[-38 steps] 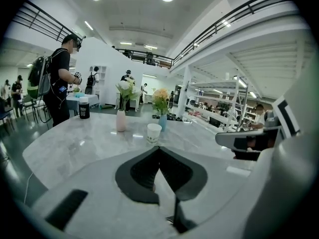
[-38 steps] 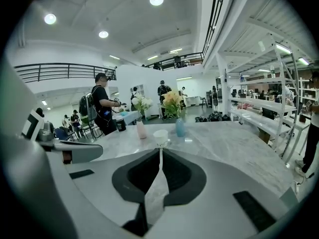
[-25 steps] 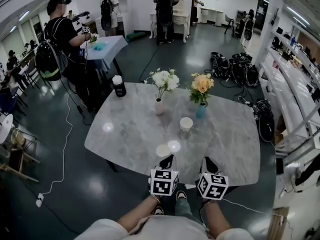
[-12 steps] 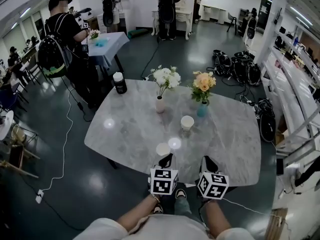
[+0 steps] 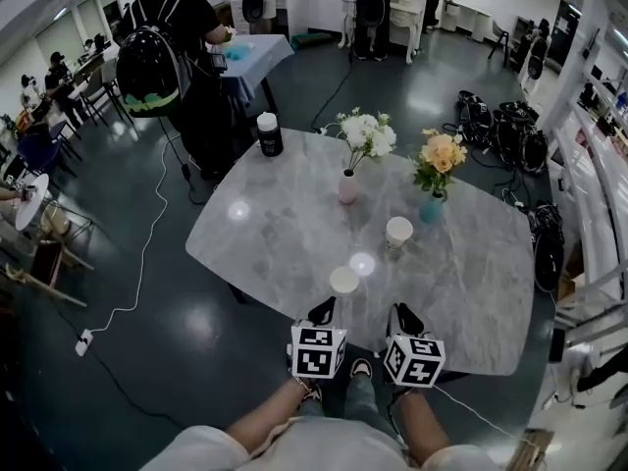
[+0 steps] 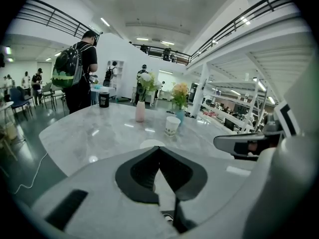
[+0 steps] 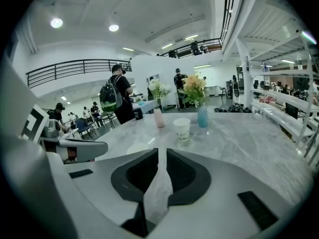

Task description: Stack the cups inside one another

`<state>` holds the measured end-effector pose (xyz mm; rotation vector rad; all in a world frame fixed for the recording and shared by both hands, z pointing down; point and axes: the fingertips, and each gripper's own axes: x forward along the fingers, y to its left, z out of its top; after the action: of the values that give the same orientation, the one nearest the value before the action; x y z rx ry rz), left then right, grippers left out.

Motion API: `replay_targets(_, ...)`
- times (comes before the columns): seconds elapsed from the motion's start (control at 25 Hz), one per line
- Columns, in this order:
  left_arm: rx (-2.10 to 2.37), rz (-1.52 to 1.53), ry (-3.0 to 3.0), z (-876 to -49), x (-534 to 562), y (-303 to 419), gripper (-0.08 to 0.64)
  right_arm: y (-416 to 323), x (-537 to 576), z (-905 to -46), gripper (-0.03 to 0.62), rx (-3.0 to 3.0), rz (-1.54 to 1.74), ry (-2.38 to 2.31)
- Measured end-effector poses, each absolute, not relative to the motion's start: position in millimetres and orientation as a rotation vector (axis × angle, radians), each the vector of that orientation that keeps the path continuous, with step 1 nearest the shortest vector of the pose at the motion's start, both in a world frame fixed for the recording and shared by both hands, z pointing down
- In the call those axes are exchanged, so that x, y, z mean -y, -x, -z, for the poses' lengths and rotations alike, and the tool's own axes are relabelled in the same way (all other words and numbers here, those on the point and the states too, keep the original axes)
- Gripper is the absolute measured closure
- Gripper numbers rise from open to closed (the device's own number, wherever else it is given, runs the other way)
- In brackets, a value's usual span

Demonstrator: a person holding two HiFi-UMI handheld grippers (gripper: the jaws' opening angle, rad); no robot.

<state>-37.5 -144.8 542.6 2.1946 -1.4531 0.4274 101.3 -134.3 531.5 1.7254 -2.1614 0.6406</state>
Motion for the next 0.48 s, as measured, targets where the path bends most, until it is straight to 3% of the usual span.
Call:
replay_targets(0.36,1.56,-0.435,-2.036,-564,133,81,0.565,-56,145,-553,0.566,2.237,-0.668,-1.534)
replay_targets(0.48,1.592,-0.428,-1.997,-568,133,88,0.565,-46,149,-561,0.537,2.251,-0.678,-1.473)
